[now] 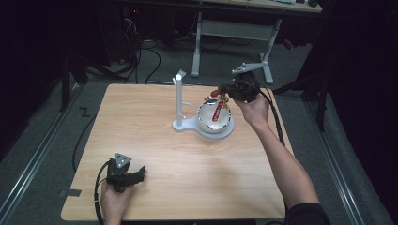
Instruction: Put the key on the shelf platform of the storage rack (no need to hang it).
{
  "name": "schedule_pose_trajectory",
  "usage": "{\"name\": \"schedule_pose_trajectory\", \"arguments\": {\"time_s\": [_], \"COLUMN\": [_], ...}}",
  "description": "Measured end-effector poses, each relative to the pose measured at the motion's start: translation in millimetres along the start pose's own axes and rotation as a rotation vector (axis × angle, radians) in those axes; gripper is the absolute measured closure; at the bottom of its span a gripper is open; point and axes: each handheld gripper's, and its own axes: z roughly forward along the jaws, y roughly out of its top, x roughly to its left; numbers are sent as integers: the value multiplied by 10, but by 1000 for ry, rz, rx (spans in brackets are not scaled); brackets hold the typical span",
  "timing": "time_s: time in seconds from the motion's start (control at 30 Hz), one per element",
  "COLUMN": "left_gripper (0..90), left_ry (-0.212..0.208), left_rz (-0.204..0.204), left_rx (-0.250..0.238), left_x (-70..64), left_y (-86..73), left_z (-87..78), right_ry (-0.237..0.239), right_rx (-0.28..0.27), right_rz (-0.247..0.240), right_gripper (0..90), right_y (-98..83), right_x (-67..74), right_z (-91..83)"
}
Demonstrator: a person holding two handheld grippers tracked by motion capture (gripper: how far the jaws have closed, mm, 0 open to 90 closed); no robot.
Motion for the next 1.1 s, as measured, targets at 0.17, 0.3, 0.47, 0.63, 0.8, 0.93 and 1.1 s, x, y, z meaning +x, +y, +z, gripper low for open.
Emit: {"name": "schedule_pose_trajectory", "arguments": {"time_s": [0.17,0.3,0.47,0.63,0.8,0.93,1.1], "left_gripper": [200,200,200,200,200,200,200], "left_ry": [1,-8,-8,-9,-8,-7,-10], "left_rz": [0,22,23,16,13,5,14], "left_rx": [-3,-2,-2,3,3,4,5], "left_x": [1,13,14,10,8,3,8], "left_y": [0,4,4,1,1,-2,0], "left_z": [1,3,2,-2,-2,-2,-3], "right_ry": [-2,1,-3,-12,-18,-25,-21], "right_rx": [28,54,80,112,132,156,173], "right_rz": [9,19,14,33,48,65,96], "right_gripper": [855,854,854,853,853,852,848], "right_y": [-55,-106,-168,-260,-342,-432,-548], "right_x": [-9,-21,-7,-22,-32,-64,-97], "right_z": [105,183,272,393,480,554,613]}}
